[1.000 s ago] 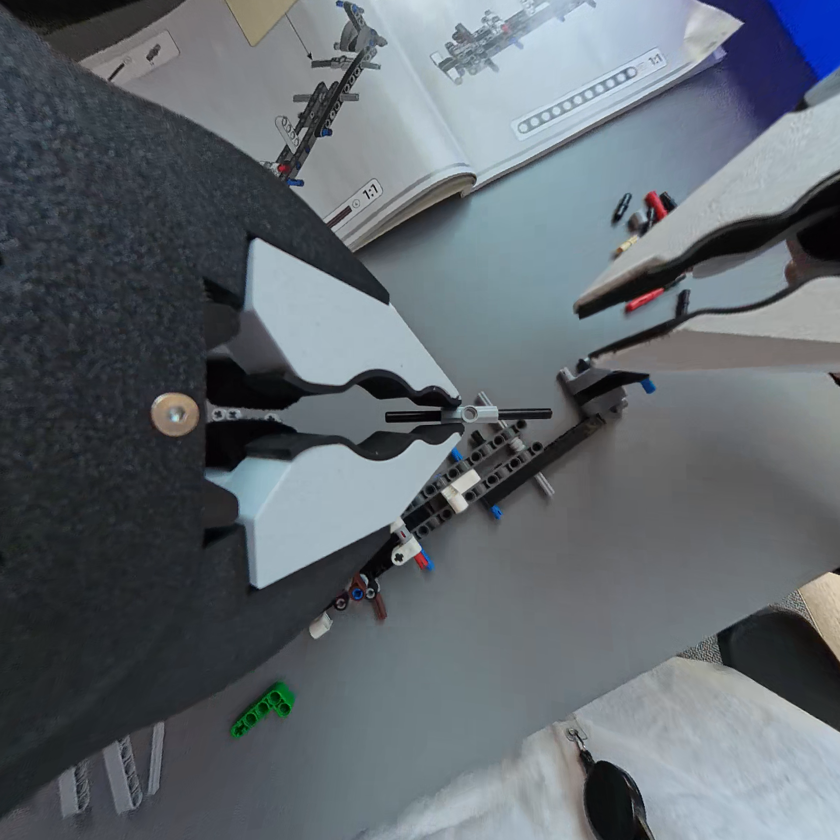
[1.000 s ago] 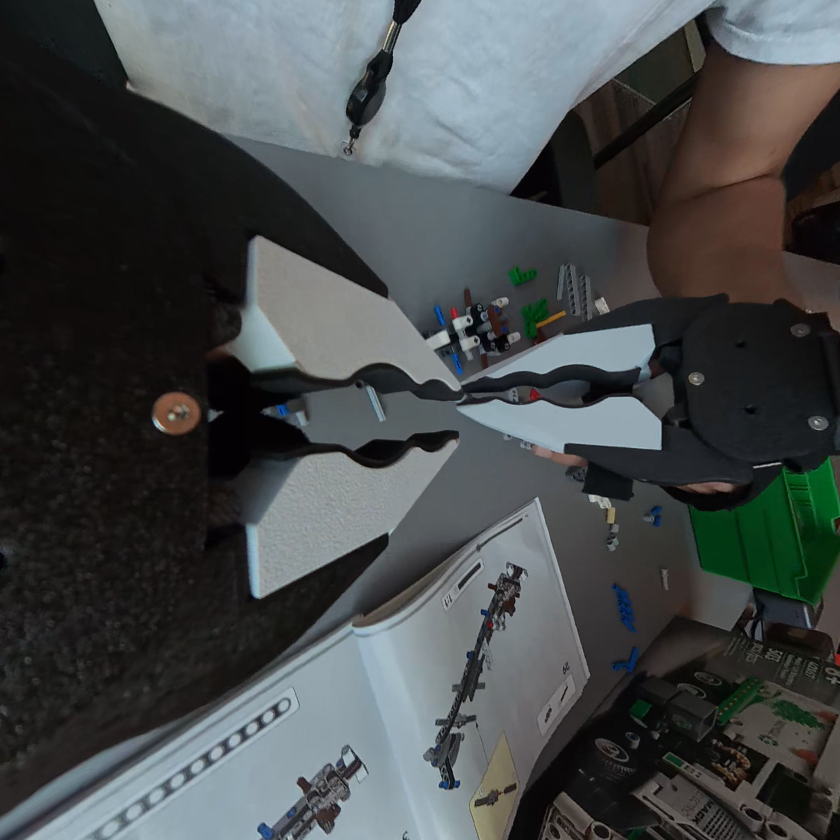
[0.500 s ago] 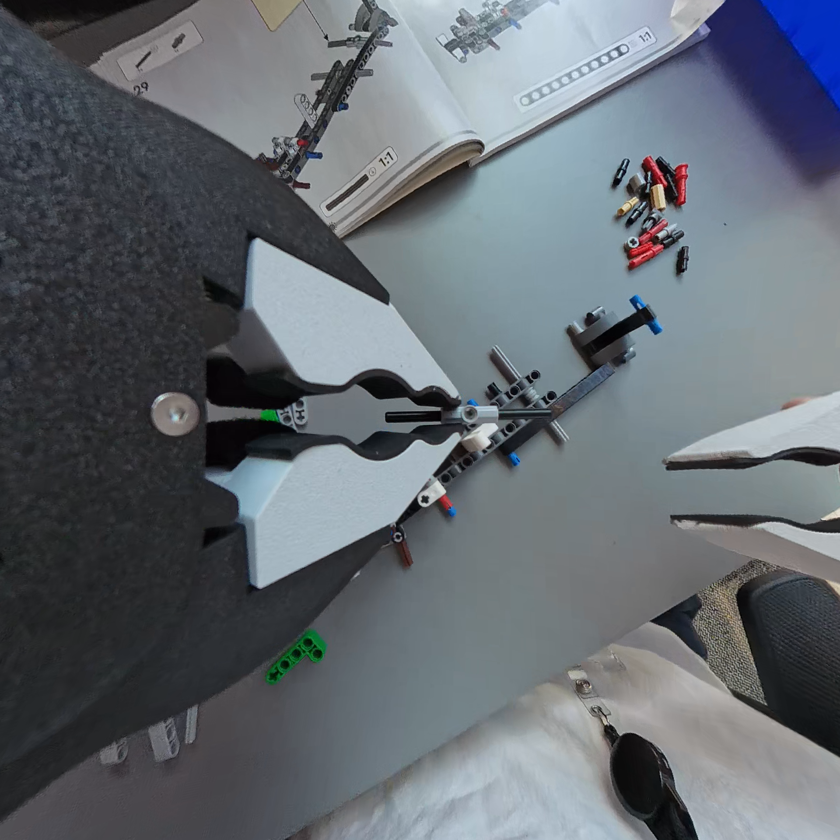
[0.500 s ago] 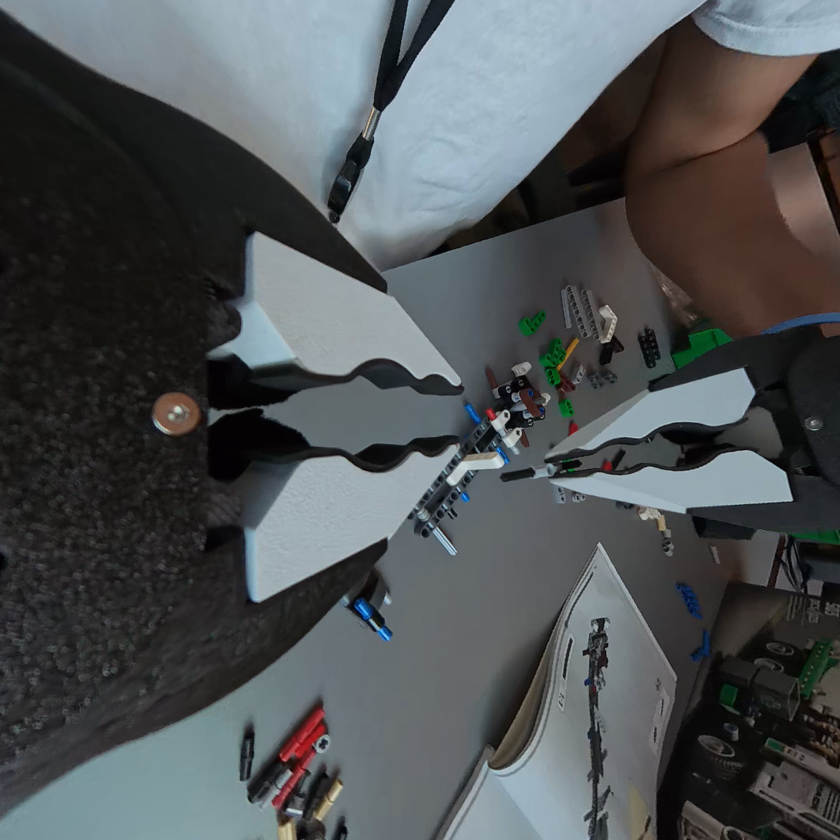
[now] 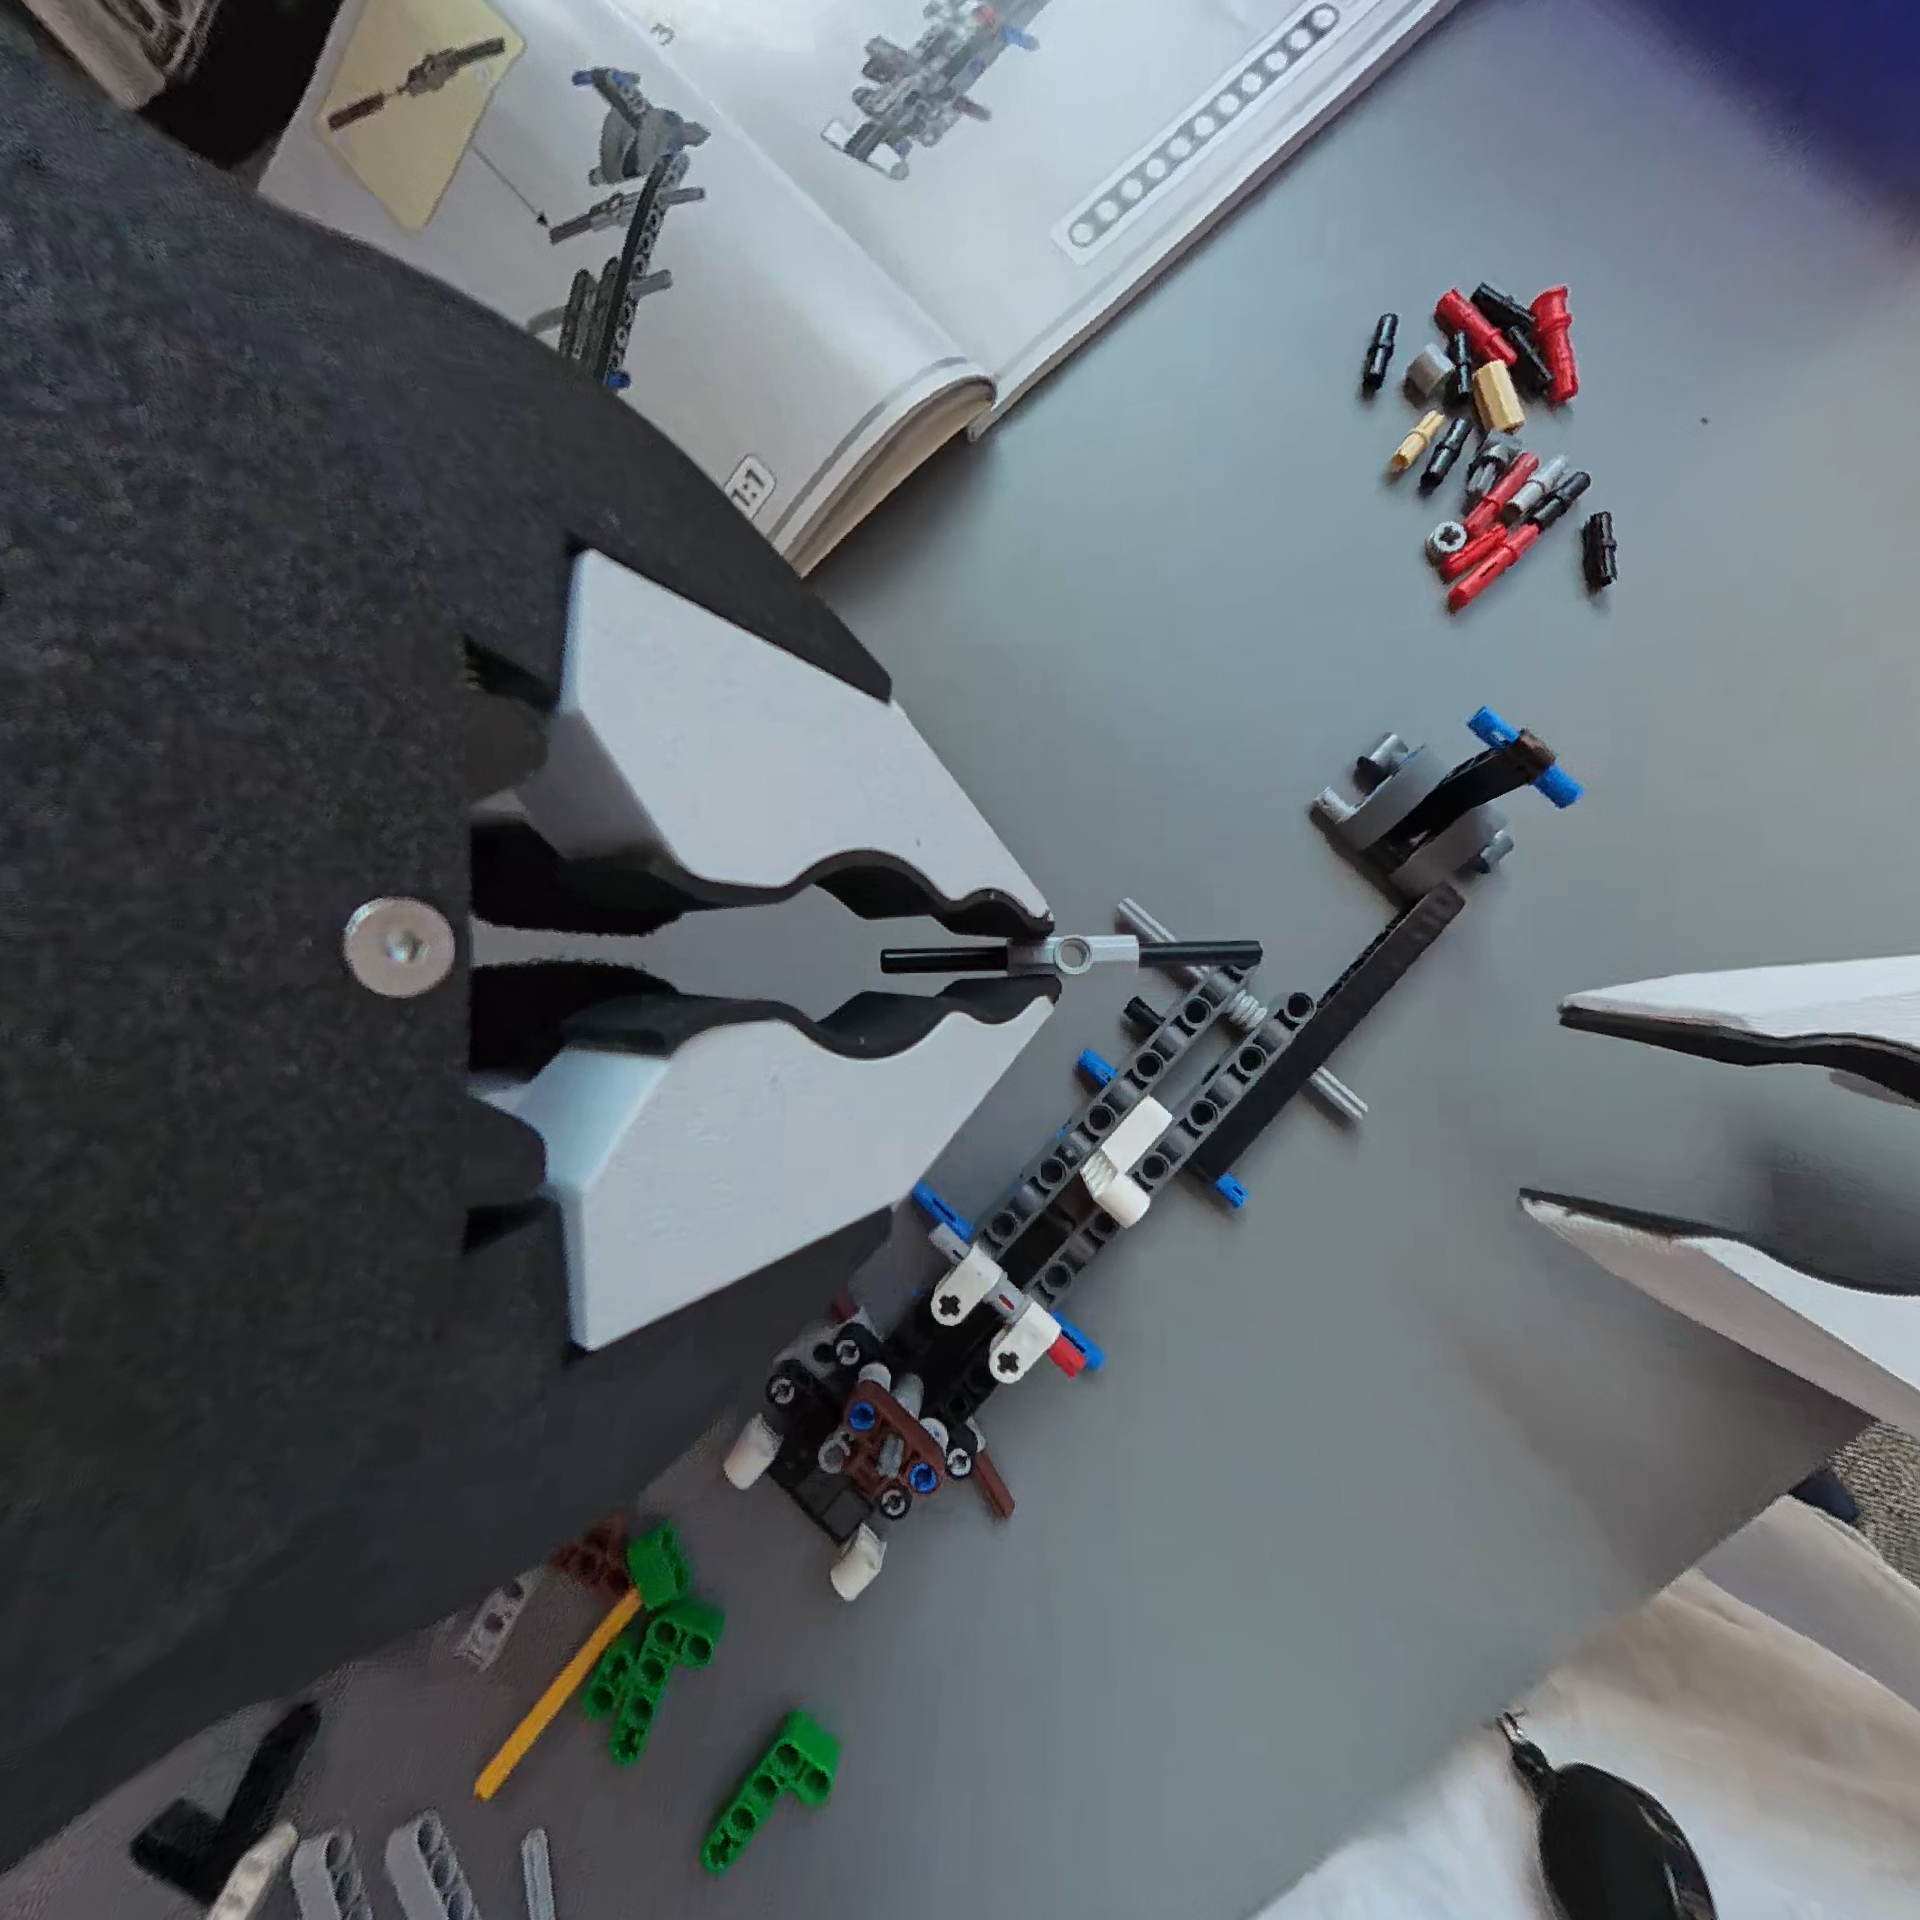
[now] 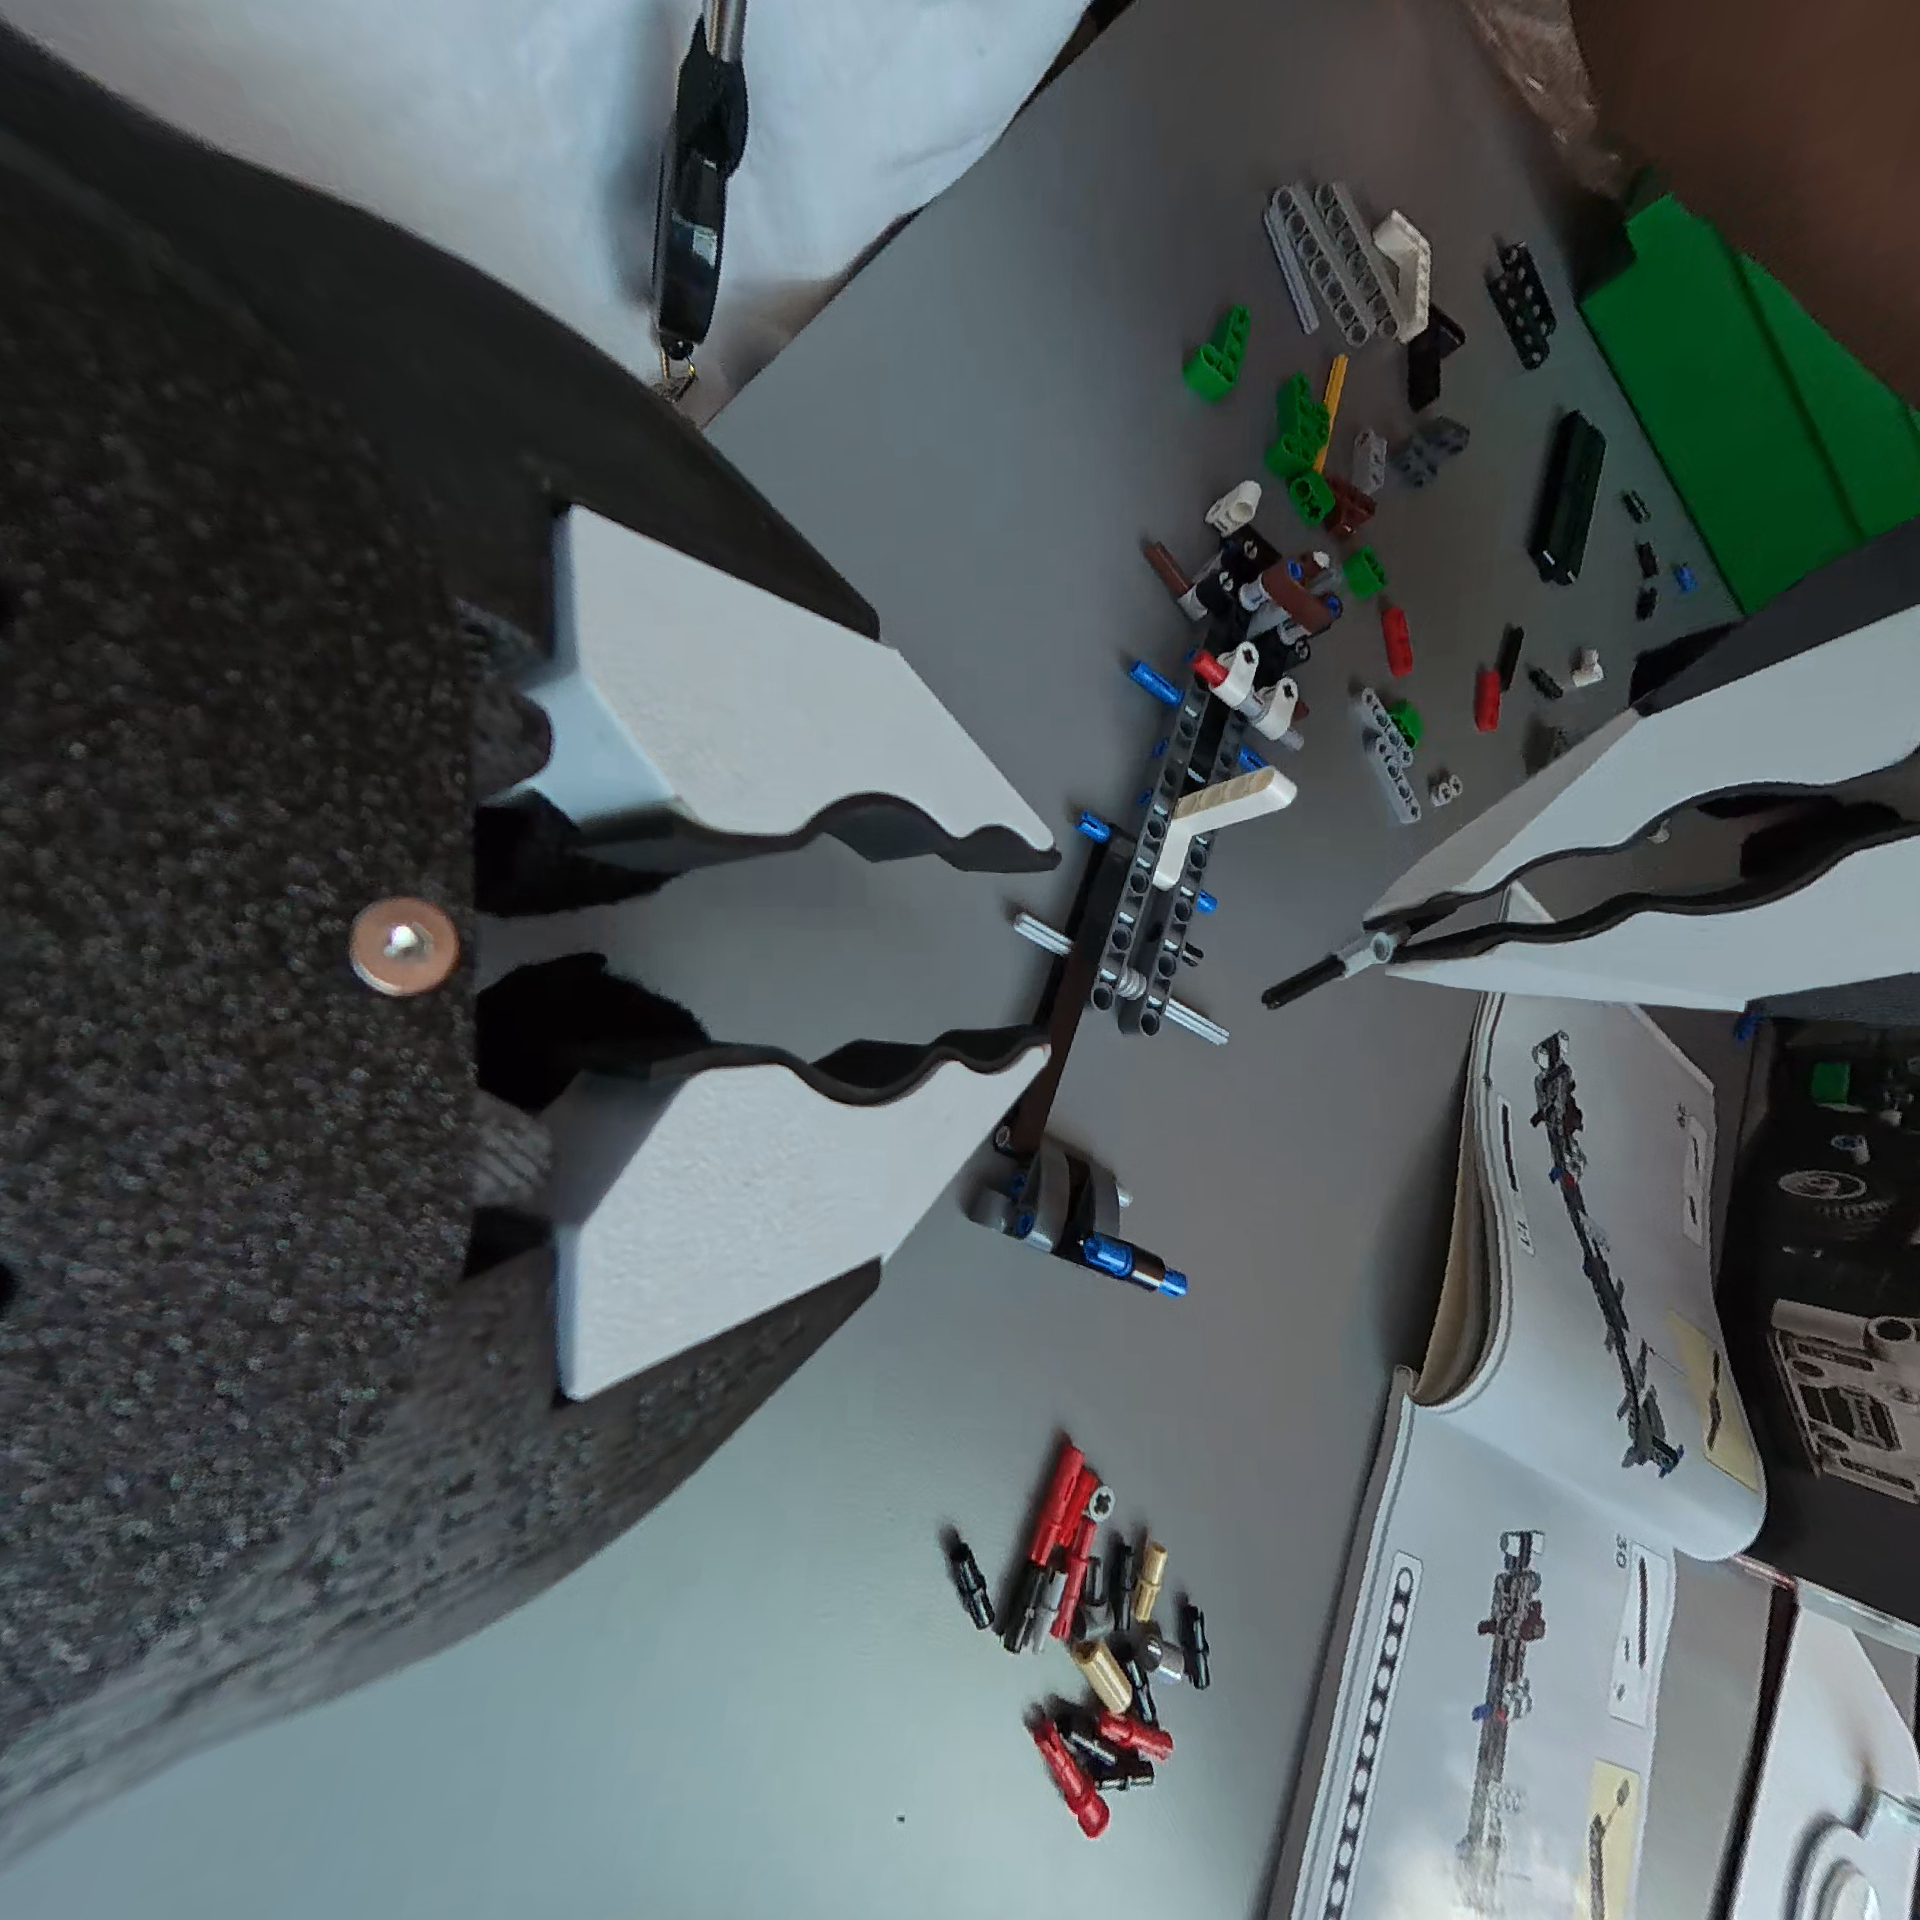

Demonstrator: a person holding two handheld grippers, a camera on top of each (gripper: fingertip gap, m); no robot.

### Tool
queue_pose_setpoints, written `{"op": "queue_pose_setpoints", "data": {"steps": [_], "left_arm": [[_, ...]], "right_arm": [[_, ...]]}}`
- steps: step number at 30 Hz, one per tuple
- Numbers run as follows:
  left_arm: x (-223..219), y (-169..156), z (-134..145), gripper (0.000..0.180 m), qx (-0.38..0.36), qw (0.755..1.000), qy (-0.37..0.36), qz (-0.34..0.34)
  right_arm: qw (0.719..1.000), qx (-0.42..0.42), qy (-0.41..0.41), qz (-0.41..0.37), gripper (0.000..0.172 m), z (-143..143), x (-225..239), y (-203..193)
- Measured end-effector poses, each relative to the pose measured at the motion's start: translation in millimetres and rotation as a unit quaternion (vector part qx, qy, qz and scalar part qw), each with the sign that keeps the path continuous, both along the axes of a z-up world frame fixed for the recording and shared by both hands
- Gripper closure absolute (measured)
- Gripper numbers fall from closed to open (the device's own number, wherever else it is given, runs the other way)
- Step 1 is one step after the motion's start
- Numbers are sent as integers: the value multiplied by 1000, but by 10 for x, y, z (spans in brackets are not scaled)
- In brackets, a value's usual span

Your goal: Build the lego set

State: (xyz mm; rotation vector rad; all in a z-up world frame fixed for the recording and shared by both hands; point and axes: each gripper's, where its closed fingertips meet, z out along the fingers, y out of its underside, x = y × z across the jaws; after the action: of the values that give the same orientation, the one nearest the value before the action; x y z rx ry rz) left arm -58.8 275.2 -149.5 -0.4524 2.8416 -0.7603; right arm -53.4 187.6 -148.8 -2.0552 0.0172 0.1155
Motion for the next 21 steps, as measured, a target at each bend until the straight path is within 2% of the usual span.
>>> {"op": "queue_pose_setpoints", "data": {"steps": [1,7,10,15,21], "left_arm": [[23,0,-20,175,8,1000,-1,-13],[137,74,-115,175,55,996,8,-75],[127,120,-98,176,70,995,20,-64],[-11,67,38,176,51,995,11,-80],[-50,178,-56,175,80,992,27,-91]], "right_arm": [[1000,3,-5,-4,140,-5,4,16],[999,7,21,-35,134,-18,2,68],[999,2,17,-48,131,-36,20,54],[997,-1,14,-74,128,-53,85,35],[992,-35,5,-121,125,-150,194,35]]}}
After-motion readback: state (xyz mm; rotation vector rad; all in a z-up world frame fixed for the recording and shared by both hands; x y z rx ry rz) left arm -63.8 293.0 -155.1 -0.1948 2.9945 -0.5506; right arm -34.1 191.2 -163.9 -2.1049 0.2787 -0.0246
